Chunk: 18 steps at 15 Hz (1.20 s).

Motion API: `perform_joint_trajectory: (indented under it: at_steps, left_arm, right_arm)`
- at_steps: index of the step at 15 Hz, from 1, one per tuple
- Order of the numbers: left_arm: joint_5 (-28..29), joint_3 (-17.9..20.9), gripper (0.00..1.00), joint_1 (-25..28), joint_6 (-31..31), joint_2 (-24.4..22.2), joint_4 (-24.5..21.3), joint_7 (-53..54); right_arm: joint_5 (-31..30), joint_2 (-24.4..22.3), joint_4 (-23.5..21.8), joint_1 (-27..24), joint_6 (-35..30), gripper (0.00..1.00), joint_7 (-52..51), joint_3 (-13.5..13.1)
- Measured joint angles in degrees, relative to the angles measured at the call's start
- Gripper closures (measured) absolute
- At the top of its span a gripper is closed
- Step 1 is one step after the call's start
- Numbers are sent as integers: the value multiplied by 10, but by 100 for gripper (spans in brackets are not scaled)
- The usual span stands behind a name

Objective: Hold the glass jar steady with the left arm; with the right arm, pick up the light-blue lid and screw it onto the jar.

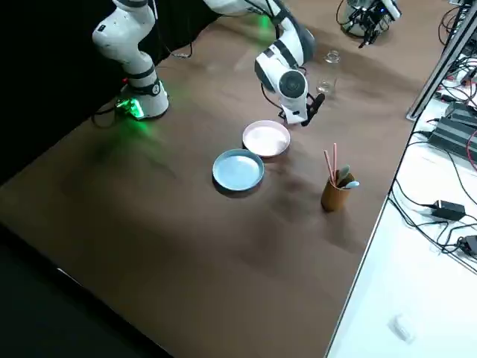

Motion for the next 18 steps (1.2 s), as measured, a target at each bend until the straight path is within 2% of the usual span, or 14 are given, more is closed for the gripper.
perform_joint_trajectory:
  at_steps: [5,7,12,18]
  left_arm:
    - [-117,-1,0,-2,0,77,-1,357]
    - [-151,-1,0,-5,0,103,-1,468]
    - [-231,-8,0,-19,-1,162,0,656]
    - [-269,-8,0,-19,-3,184,2,721]
  right_arm:
    - [16,24,0,3,2,0,-5,0]
    - [26,33,0,8,4,0,-8,0]
    - [35,46,3,15,8,0,-8,0]
    - [51,52,3,20,9,0,-8,0]
